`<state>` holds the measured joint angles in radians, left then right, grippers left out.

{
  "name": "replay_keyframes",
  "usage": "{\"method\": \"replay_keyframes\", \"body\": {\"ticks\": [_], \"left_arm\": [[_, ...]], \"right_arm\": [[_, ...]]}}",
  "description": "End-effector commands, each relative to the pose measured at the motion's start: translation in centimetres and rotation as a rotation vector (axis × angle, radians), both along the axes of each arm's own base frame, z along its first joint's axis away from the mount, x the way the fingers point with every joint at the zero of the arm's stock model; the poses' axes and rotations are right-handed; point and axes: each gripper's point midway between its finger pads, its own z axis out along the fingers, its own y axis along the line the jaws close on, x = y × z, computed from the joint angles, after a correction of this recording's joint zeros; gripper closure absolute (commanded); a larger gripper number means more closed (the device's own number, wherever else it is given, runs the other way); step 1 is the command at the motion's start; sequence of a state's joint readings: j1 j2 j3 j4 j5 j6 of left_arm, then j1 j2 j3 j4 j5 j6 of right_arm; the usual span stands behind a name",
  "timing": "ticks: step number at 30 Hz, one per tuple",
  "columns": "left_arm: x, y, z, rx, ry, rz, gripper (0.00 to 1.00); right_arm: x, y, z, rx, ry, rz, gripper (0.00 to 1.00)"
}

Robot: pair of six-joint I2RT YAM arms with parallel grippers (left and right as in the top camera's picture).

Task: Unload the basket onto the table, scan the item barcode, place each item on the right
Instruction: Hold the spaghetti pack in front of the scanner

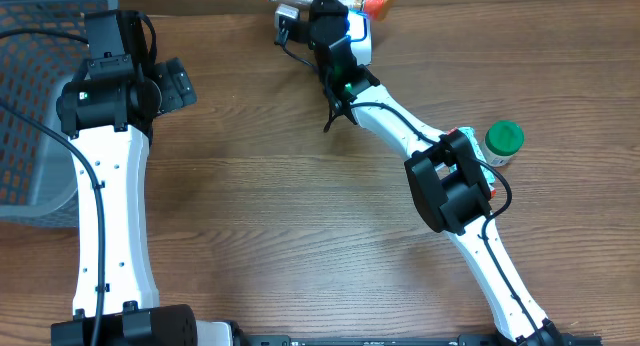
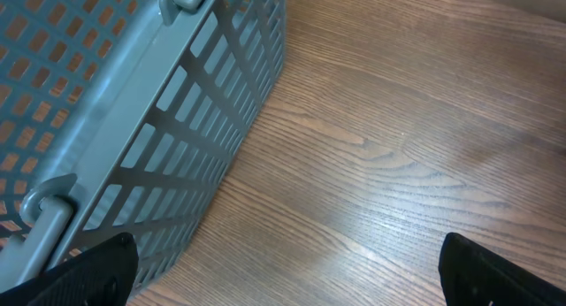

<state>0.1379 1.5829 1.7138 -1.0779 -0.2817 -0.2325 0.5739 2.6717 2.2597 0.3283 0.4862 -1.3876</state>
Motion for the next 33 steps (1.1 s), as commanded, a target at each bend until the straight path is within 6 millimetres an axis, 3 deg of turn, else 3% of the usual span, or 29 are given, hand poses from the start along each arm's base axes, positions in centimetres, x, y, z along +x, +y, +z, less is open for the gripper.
{"method": "replay_keyframes", "body": {"ticks": [1, 6, 14, 24, 30, 33], "left_arm": [[-0.1, 0.2, 1.3, 0.019, -0.027, 0.001, 0.00], [-0.1, 0.2, 1.3, 0.019, -0.028, 0.001, 0.00], [-0.1, 0.2, 1.3, 0.019, -0.028, 0.001, 0.00], [-0.1, 0.2, 1.3, 0.019, -0.028, 0.001, 0.00], [-0.1, 0.2, 1.3, 0.019, -0.028, 0.001, 0.00], [-0.1, 0.2, 1.3, 0.019, -0.028, 0.001, 0.01]], "right_arm": [[-0.1, -1.1, 6.3, 0.121, -0.129, -0.033, 0.97], [-0.1, -0.9, 4.1, 0.231, -0.034, -0.042, 0.97], [0.3, -0.5, 0.5, 0.219, 0.033, -0.034, 0.97], [0.2, -0.1, 0.1, 0.143, 0.035, -0.016, 0.97], [0.0, -0.4, -1.7, 0.099, 0.098, -0.042, 0.97], [-0.2, -0.9, -0.9, 0.163, 0.068, -0.102, 0.97]]}}
